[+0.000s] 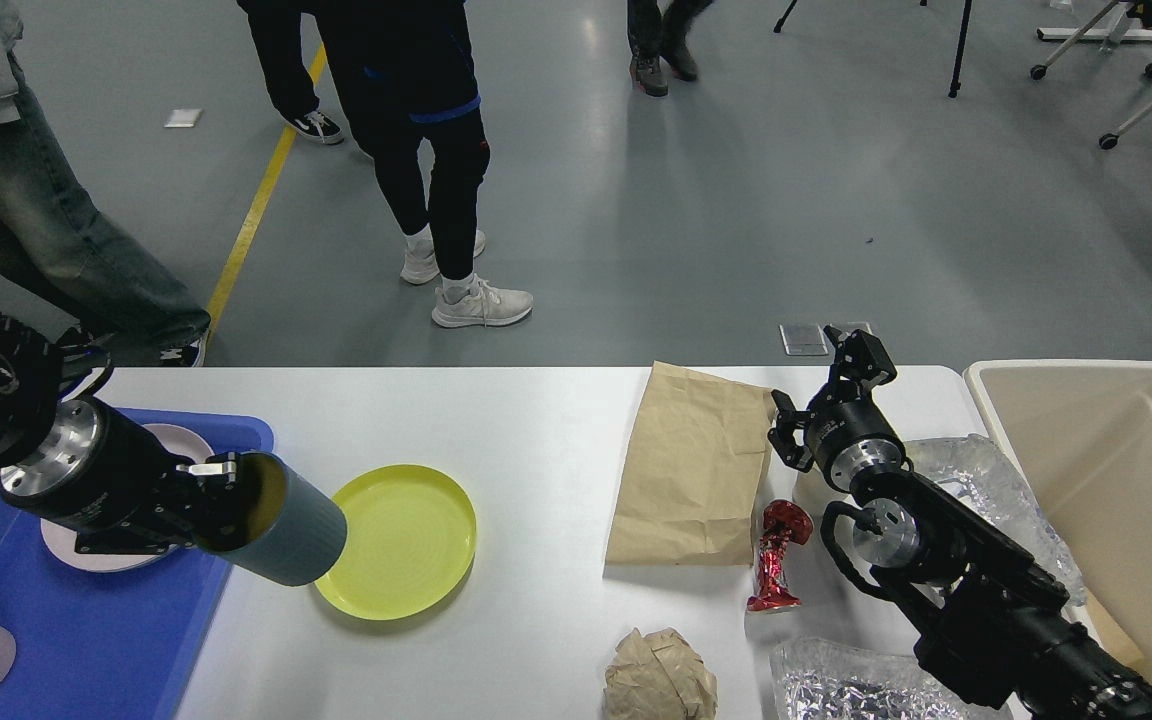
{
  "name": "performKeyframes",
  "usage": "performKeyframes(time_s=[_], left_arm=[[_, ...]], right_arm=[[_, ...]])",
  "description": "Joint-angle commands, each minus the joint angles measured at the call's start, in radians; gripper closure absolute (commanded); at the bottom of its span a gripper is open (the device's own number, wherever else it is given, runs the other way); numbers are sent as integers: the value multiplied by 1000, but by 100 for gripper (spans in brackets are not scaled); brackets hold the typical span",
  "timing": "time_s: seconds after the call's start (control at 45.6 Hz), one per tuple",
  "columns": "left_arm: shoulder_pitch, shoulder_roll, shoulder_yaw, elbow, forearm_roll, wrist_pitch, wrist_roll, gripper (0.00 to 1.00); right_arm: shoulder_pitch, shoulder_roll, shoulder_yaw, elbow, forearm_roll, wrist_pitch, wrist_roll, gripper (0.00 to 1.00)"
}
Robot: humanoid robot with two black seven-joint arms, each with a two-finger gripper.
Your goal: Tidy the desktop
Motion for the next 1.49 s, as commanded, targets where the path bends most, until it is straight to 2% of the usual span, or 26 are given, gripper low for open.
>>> performKeyframes(time_s=[0.0,0.132,0.307,0.504,1.14,1.468], left_arm=[[28,9,44,5,20,26,-22,97],[106,64,55,14,44,56,-24,96],[235,133,49,62,121,138,-22,96],[388,158,40,131,129,227,-24,95],[560,158,34,314,129,262,-22,93],[600,155,15,327,127,276,-22,89]], right_arm=[[-1,0,0,1,0,-1,0,0],[-1,0,0,0,0,-1,0,0],[-1,0,0,1,0,-1,0,0],[-1,0,0,1,0,-1,0,0],[-1,0,0,1,0,-1,0,0],[-1,0,0,1,0,-1,0,0]])
